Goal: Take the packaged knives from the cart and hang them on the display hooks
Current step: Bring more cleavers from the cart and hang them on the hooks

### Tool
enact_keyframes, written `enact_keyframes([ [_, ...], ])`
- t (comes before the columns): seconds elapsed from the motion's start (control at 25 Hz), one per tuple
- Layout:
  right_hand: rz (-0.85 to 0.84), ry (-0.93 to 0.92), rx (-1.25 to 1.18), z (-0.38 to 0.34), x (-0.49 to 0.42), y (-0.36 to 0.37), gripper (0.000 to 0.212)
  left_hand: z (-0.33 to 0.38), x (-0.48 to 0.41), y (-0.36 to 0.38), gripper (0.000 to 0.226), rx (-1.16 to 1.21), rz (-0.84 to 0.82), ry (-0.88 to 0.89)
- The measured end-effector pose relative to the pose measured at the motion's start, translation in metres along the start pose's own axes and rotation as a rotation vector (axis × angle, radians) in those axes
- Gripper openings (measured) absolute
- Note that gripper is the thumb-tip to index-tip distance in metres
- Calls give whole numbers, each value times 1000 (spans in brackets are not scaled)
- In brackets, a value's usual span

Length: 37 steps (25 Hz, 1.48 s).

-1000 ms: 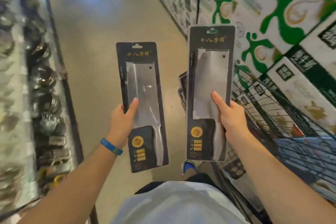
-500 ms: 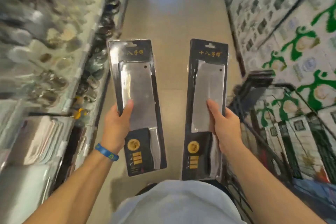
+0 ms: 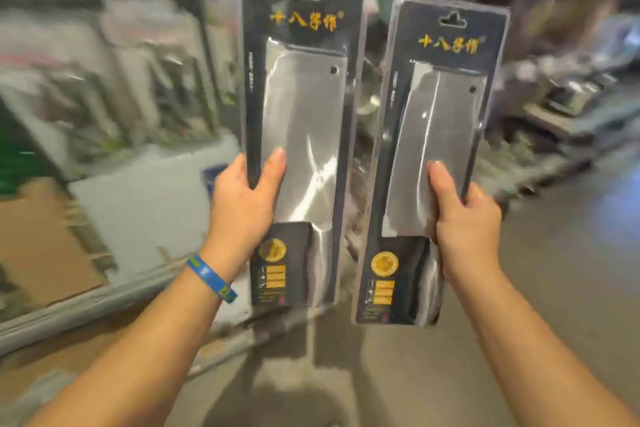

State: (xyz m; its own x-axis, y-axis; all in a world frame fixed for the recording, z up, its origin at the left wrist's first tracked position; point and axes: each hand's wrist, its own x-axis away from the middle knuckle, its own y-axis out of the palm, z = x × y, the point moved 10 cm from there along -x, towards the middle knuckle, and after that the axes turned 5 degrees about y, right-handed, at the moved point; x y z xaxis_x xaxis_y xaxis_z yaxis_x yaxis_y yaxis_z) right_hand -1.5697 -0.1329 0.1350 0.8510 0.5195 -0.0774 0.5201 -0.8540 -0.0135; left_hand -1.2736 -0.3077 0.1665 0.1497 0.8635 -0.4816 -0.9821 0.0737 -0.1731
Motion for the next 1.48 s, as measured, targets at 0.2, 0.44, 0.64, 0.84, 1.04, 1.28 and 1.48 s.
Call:
enact_keyframes([
  [0.2, -380, -203, -95, -114, 5, 201, 58, 63, -65, -167, 38, -164, 397, 131],
  [0.44, -656, -365, -258, -225, 44, 346, 55, 141, -78, -305, 37, -356, 746, 274],
  [0.64, -835, -424, -324, -277, 109, 419, 74, 171, -47, -400, 57, -444, 967, 220],
  [0.84, -891, -503, -326, -322, 176, 476, 97, 188, -43, -472, 62, -483, 1042, 246],
  [1.04, -928, -525, -312, -328, 258, 544, 79, 167, -42, -555, 72, -466, 1002, 218],
  [1.28, -838, -469, -249, -320, 277, 608, 94, 125, -102, -621, 33, -436, 880, 214],
  [1.48, -723, -455, -179, -319, 240, 616, 107, 97, -166, -614, 36, -285, 758, 241],
])
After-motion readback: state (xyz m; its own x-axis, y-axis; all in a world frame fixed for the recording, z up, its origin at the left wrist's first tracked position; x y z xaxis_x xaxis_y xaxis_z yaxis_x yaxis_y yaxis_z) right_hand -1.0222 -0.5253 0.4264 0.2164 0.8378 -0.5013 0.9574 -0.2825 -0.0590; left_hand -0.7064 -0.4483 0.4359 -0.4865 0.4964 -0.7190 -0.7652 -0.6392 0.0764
